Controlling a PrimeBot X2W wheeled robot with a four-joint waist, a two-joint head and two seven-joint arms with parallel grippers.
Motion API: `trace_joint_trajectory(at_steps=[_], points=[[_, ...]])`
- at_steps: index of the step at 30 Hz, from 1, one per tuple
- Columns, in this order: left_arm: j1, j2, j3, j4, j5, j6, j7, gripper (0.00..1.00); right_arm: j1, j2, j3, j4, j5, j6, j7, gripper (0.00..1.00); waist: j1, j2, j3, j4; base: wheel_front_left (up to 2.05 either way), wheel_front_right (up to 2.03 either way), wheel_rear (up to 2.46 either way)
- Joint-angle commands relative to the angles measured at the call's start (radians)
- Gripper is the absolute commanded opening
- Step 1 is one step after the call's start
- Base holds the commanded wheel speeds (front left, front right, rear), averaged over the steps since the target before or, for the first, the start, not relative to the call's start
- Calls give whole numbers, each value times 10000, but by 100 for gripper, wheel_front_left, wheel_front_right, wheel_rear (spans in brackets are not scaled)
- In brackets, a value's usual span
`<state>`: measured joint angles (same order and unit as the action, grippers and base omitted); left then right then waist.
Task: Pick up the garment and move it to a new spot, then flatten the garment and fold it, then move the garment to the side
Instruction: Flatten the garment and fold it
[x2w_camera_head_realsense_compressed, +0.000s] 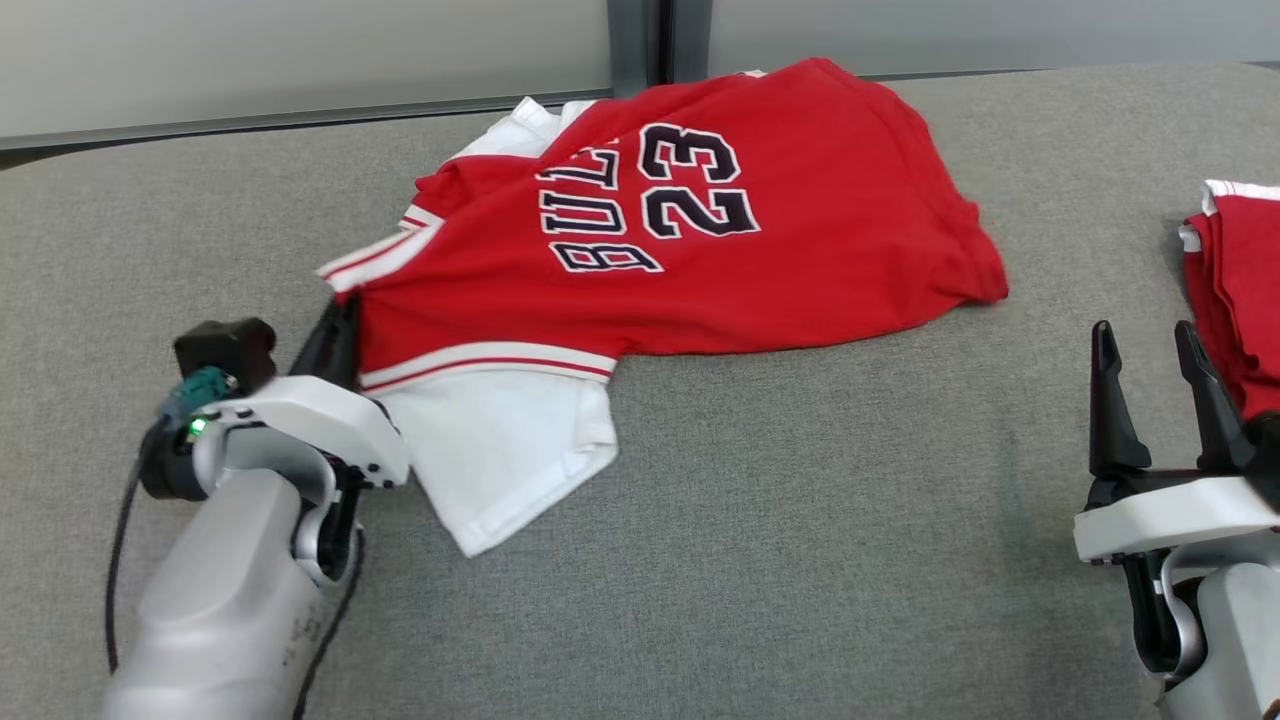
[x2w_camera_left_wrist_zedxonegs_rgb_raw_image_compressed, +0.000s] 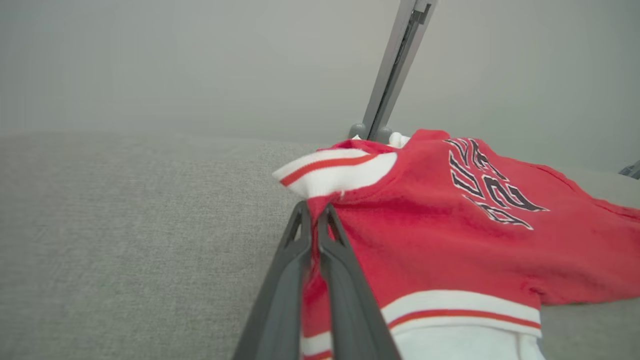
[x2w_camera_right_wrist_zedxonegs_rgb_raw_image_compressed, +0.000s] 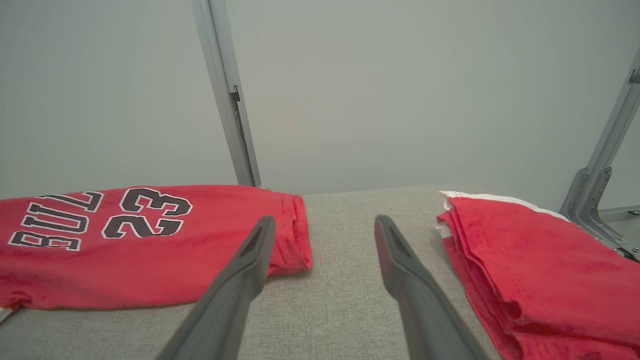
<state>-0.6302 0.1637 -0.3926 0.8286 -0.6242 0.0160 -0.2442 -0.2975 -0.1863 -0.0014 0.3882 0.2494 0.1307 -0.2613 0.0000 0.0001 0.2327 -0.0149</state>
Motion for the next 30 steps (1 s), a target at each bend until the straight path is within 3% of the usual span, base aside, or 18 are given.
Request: trace_joint_trajectory(at_steps=[1,6,7,8,9,13,22,30], points=[[-285,239,174,86,42,116,-78,0,-122,7,10,38,-39,0,-56,100,0,-1,45,-4,0,0,0],[-608,541,385,345,63,78,-142,0,-276,39,159,181,-94,0,-56,100,0,-1,107,-52,0,0,0],[-587,544,357,438,103,76,-156,9,-294,50,179,226,-94,0,-54,100,0,-1,107,-56,0,0,0],[-563,548,342,517,140,133,-165,45,-291,59,202,276,-98,0,-56,100,0,-1,97,-58,0,0,0],[-521,538,318,592,206,162,-178,100,-289,69,227,331,-104,0,-54,100,0,-1,83,-58,0,0,0],[-273,367,348,707,302,222,-208,100,-240,58,240,408,-74,0,-54,100,0,-1,-6,24,0,0,0],[700,354,1687,-713,283,464,-214,100,-8,16,261,272,66,0,-56,100,0,-1,-292,487,0,0,0],[2471,-256,2677,-3397,1258,158,-209,100,604,63,323,-517,268,0,-55,100,0,-1,-672,1042,0,0,0]])
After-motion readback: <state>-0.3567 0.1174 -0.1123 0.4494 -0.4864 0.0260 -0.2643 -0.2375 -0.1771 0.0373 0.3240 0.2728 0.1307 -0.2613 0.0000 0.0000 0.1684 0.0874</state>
